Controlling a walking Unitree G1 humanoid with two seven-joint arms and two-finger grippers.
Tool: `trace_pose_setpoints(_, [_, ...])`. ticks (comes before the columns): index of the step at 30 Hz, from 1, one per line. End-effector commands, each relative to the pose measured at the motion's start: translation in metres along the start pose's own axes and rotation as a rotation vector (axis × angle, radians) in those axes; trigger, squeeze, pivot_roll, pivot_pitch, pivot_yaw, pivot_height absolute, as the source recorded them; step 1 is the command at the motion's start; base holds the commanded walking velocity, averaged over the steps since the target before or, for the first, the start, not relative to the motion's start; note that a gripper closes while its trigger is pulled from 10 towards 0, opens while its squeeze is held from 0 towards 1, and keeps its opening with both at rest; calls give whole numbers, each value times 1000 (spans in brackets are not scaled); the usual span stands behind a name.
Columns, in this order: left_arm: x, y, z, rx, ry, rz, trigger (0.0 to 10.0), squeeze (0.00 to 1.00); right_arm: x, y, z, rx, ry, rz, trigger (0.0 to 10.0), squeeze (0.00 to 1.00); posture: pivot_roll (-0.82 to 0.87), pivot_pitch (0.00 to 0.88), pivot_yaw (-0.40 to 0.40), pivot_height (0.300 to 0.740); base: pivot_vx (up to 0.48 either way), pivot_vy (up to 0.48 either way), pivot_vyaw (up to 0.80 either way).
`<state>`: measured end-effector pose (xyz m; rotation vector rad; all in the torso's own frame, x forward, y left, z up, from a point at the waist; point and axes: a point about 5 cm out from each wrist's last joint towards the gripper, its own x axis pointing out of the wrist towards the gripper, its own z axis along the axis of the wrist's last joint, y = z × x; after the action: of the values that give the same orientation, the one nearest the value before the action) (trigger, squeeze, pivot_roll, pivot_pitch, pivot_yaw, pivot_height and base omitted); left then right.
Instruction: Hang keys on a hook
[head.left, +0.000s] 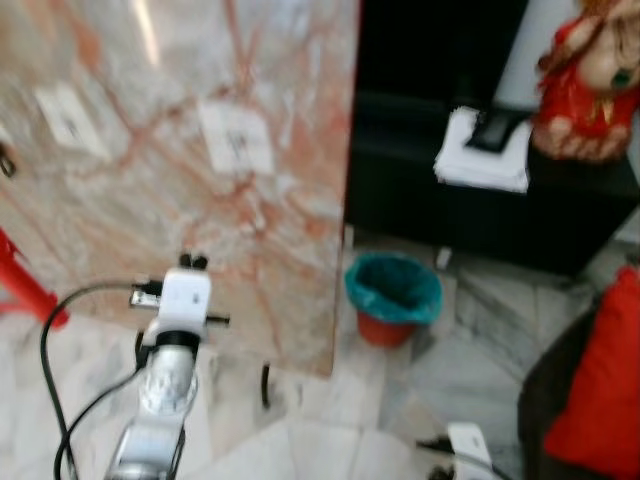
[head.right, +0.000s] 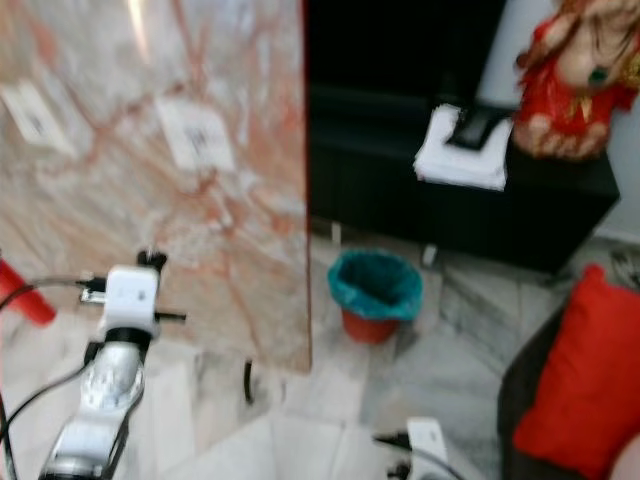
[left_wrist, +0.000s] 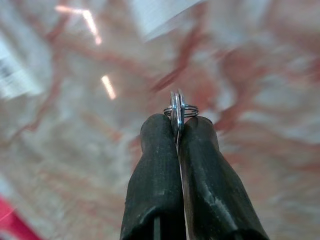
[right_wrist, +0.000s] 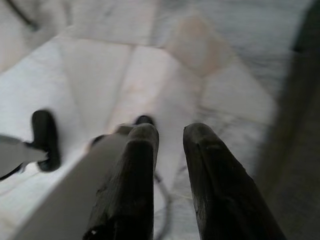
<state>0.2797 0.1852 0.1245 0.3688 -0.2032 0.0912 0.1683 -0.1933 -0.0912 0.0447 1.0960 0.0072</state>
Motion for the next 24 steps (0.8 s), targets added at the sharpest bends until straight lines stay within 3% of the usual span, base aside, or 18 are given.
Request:
trace_pose_setpoints(1, [0, 4, 2, 33, -17, -11, 10000, 0, 1, 10, -1, 12, 2, 23, 10000, 0, -5, 83, -33, 740, 0, 0, 0])
trace_pose_setpoints(17, [1, 3, 9, 29, -53, 38, 10000, 0, 1, 9, 0, -8, -1, 33, 10000, 0, -5, 101, -42, 740, 0, 0, 0])
trace_pose_setpoints(22, [1, 0, 14, 2, -83, 25, 10000, 0, 1, 8, 2, -35, -15, 26, 10000, 0, -6, 101, -42, 740, 0, 0, 800])
trace_pose_setpoints(24, [1, -1, 17, -9, -102, 21, 10000, 0, 1, 9, 2, 6, -21, 22, 10000, 0, -5, 100, -42, 740, 0, 0, 400])
